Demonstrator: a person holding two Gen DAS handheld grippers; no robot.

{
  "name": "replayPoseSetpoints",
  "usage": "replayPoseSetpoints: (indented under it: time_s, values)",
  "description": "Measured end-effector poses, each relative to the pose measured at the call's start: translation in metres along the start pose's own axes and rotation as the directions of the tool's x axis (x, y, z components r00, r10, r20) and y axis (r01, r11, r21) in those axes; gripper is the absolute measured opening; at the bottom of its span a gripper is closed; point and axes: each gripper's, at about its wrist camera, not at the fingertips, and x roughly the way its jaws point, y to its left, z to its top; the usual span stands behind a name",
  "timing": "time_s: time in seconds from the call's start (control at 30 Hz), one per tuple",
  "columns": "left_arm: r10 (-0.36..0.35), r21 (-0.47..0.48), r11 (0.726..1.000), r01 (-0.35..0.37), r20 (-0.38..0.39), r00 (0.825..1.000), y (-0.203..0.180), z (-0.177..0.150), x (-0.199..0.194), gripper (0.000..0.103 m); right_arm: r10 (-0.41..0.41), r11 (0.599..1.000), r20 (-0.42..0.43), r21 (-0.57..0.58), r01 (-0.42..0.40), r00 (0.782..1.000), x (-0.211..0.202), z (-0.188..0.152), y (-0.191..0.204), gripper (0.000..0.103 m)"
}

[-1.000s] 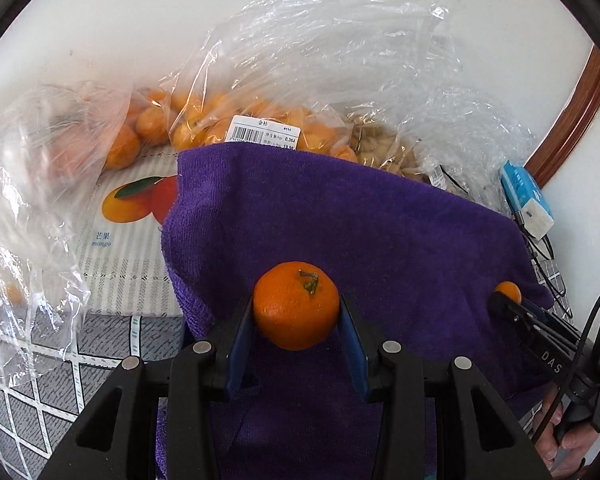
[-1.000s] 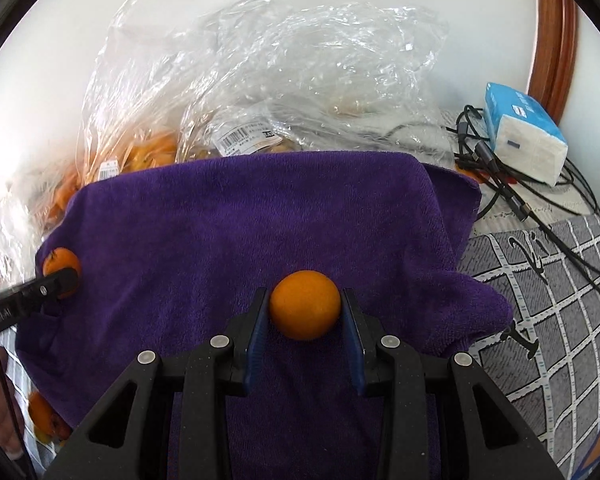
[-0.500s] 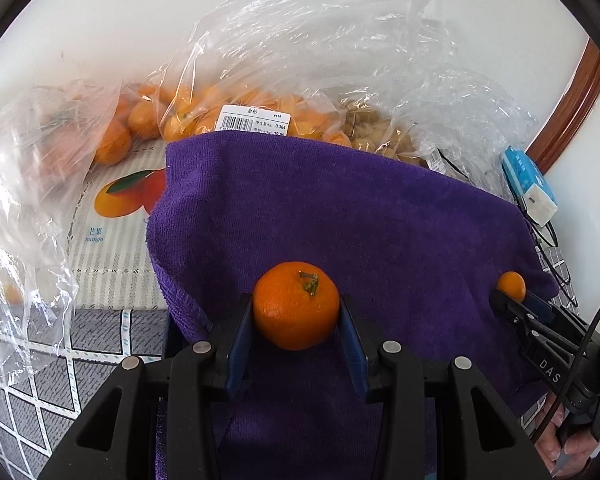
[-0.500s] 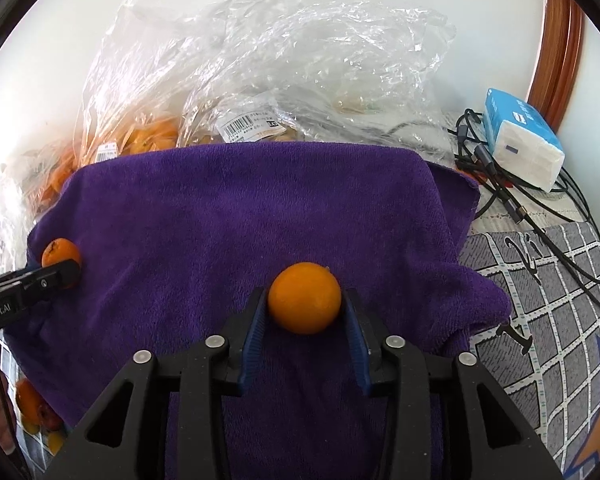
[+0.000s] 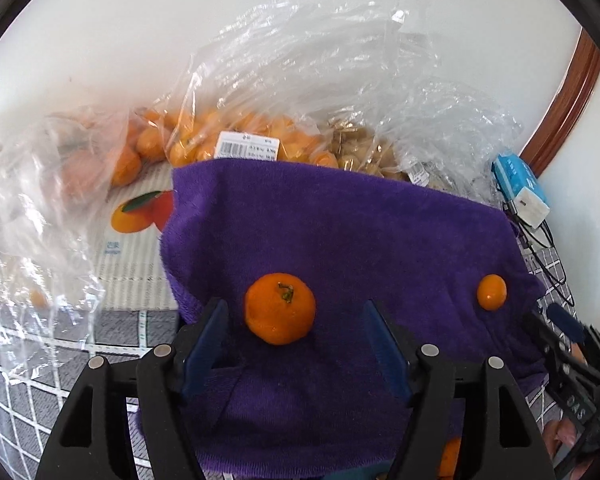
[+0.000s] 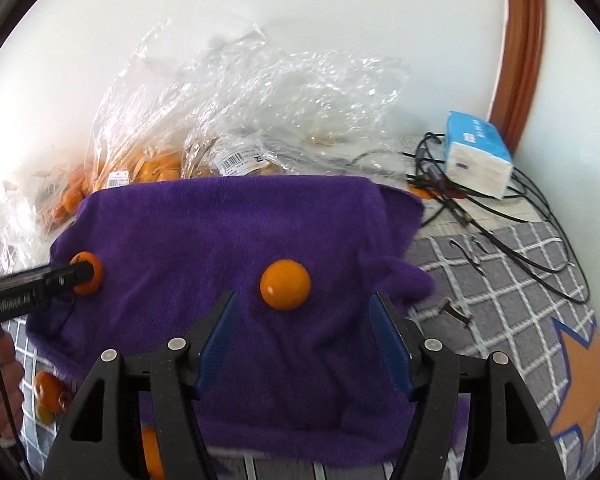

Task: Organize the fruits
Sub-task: 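Open the right gripper on the towel while the left gripper releases its orange, then move the left gripper back toward the fruit while the right gripper grasps another orange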

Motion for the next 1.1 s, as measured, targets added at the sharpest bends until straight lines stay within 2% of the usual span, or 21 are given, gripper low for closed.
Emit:
replayPoseSetpoints:
  time_s: [0.1, 0.23, 0.3, 0.37, 0.43, 0.5, 0.63, 0.83, 0.9, 1.03, 1.1]
  values:
    - [-0.006, -0.015, 1.000, 0.007, 0.039, 0.999, -0.001, 0.002, -0.018, 0.069, -0.016, 1.000, 0.003, -0.011, 0.016, 1.000, -0.018, -0.009, -0.001, 0.066]
    - [-0.024, -0.009, 1.000, 0.025, 0.104, 0.994, -0.010, 0.004, -0.044, 0.069, -0.136, 0.990, 0.060, -0.026, 0.138, 0.989, -0.047, -0.020, -0.001, 0.066]
    - [-0.020, -0.022, 0.999, 0.023, 0.138, 0.990, -0.013, -0.001, -0.060, 0.068, -0.130, 0.991, 0.056, -0.034, 0.132, 0.990, -0.059, -0.025, -0.004, 0.066]
    - [-0.044, -0.043, 0.998, 0.050, 0.140, 0.989, -0.014, -0.009, -0.073, 0.067, -0.132, 0.990, 0.058, -0.039, 0.135, 0.990, -0.071, -0.030, -0.007, 0.066]
    - [-0.073, -0.021, 0.997, 0.076, 0.145, 0.987, -0.017, -0.019, -0.084, 0.067, -0.102, 0.994, 0.050, -0.036, 0.104, 0.993, -0.081, -0.037, -0.011, 0.066]
    - [-0.042, 0.031, 0.999, 0.038, 0.172, 0.984, -0.024, -0.034, -0.101, 0.066, -0.072, 0.997, 0.028, -0.032, 0.072, 0.997, -0.088, -0.044, -0.015, 0.066]
    - [-0.018, 0.061, 0.998, 0.006, 0.196, 0.980, -0.026, -0.062, -0.123, 0.066, -0.037, 0.999, 0.021, 0.001, 0.037, 0.999, -0.098, -0.060, -0.024, 0.061]
    - [0.040, 0.020, 0.999, -0.046, 0.231, 0.972, -0.011, -0.101, -0.146, 0.066, 0.033, 0.999, -0.007, 0.025, -0.032, 0.999, -0.107, -0.082, -0.031, 0.061]
    - [0.046, 0.001, 0.999, -0.047, 0.220, 0.974, -0.003, -0.113, -0.148, 0.066, 0.039, 0.999, -0.011, 0.000, -0.039, 0.999, -0.107, -0.091, -0.027, 0.061]
    - [0.103, -0.059, 0.994, -0.093, 0.185, 0.977, 0.017, -0.140, -0.141, 0.066, 0.044, 0.998, -0.016, -0.049, -0.044, 0.999, -0.099, -0.110, -0.018, 0.061]
    - [0.115, -0.069, 0.992, -0.106, 0.154, 0.981, 0.027, -0.154, -0.131, 0.066, 0.077, 0.996, -0.018, -0.041, -0.077, 0.997, -0.095, -0.120, -0.013, 0.061]
